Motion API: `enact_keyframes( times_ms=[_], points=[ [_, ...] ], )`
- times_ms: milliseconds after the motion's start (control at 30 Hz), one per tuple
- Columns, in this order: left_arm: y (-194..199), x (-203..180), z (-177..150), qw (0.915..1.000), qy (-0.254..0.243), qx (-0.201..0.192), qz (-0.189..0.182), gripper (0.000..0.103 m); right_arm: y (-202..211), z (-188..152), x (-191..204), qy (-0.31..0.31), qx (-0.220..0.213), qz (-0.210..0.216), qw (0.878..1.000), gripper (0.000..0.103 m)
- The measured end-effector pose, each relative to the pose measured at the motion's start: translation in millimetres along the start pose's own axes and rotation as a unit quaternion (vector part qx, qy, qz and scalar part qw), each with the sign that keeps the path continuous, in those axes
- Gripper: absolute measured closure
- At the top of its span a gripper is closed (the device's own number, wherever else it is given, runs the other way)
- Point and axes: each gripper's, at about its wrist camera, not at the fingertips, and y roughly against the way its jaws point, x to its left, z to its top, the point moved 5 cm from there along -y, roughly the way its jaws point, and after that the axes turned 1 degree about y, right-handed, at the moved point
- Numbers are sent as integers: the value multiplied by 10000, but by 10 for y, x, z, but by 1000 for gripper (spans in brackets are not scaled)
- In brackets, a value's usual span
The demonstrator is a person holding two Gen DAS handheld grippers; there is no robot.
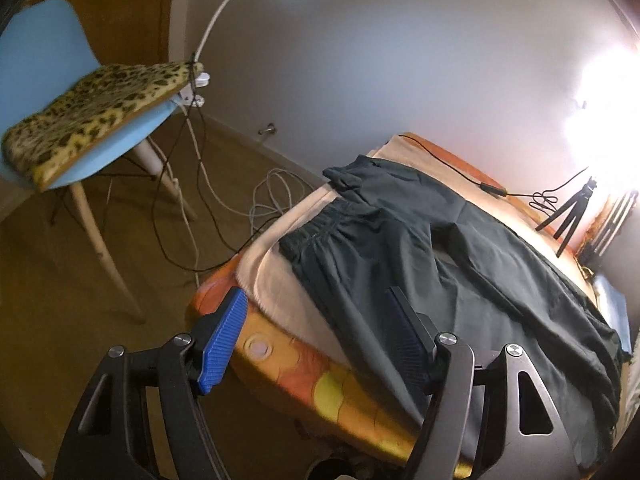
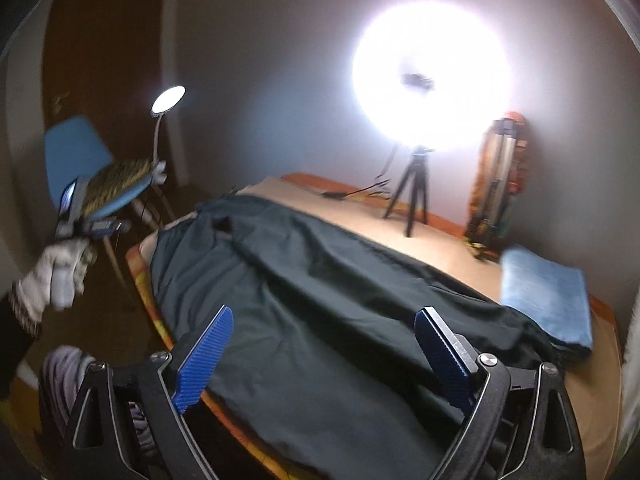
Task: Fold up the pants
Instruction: 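Move the left tool to the elastic waistband and close on it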
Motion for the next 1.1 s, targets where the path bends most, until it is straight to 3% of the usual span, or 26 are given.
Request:
enact_keyframes(
  times_ms=[333, 500, 633, 767, 900, 1100],
  points=[
    [-521, -119, 335, 9994, -173, 255, 182, 33, -741, 79, -166, 2, 336, 142, 9993, 18],
    [-841, 206, 226, 9965, 409, 668, 284, 33, -990, -109, -115, -253, 585, 518, 9966, 18],
    [-1024, 380, 171, 9924, 833, 872, 256, 33, -1122, -310, 79, -367, 784, 1048, 9907, 17],
    [-1176, 359, 159, 9914, 838, 949, 333, 33, -1218, -552, 447, -21, 1155, 1534, 9814, 17],
    [-1247, 287, 131, 9919, 756, 983, 288, 33, -1274, -757, 688, 367, 1380, 1642, 9760, 17],
    [-1326, 206, 142, 9924, 500, 926, 645, 33, -1379, -940, 781, 634, 1589, 1593, 9723, 17]
  ],
)
